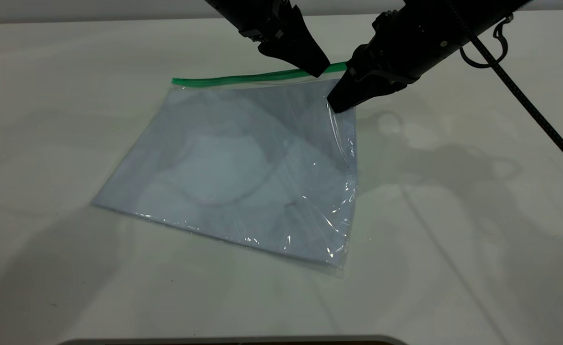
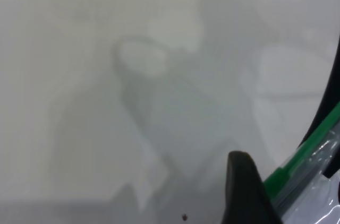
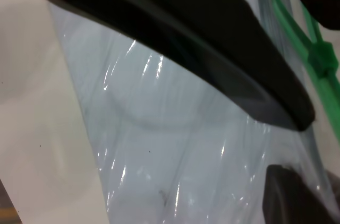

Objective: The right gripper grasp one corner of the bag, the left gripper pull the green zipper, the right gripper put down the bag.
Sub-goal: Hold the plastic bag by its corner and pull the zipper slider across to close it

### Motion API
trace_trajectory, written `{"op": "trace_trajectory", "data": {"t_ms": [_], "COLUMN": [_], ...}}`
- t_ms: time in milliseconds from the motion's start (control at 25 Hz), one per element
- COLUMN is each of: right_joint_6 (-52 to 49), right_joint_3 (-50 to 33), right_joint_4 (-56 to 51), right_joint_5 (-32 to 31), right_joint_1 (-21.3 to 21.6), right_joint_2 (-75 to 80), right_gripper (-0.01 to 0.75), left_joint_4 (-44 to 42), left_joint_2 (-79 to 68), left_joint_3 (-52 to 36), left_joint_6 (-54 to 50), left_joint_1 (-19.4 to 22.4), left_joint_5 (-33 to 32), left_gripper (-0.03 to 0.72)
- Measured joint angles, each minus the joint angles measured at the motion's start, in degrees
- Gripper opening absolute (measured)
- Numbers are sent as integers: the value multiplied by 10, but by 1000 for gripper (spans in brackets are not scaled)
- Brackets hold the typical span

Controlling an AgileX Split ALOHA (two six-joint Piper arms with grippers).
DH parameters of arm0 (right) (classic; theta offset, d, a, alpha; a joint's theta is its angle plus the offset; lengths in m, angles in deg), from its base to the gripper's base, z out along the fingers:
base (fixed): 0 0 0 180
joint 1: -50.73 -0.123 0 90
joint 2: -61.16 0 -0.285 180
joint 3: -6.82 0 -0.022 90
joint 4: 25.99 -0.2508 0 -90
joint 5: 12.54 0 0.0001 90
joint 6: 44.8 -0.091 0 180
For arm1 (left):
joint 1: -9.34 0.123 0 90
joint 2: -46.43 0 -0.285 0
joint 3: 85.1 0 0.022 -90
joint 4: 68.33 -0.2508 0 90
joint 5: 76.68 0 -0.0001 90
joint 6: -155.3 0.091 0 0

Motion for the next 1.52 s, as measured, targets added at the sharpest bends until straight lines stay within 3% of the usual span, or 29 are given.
{"op": "trace_trajectory", "data": {"t_ms": [320,680,1280,1520], "right_joint_6": [0,0,0,0], "right_joint_3": [0,0,1,1], "right_joint_4": [0,0,-6,-6], "right_joint_5": [-1,3,-6,-23], "right_joint_1": [0,1,10,22], "right_joint_2": [0,0,0,0], "right_gripper": [33,33,33,33], "left_joint_4": [2,7,0,0], "left_joint_2": [-16,-17,-18,-18], "left_joint_3": [0,0,27,28], "left_joint_6": [0,2,2,2], "left_joint_1": [-3,-10,-11,-14], "left_joint_5": [4,10,14,16], "left_gripper": [439,194,168,56]}}
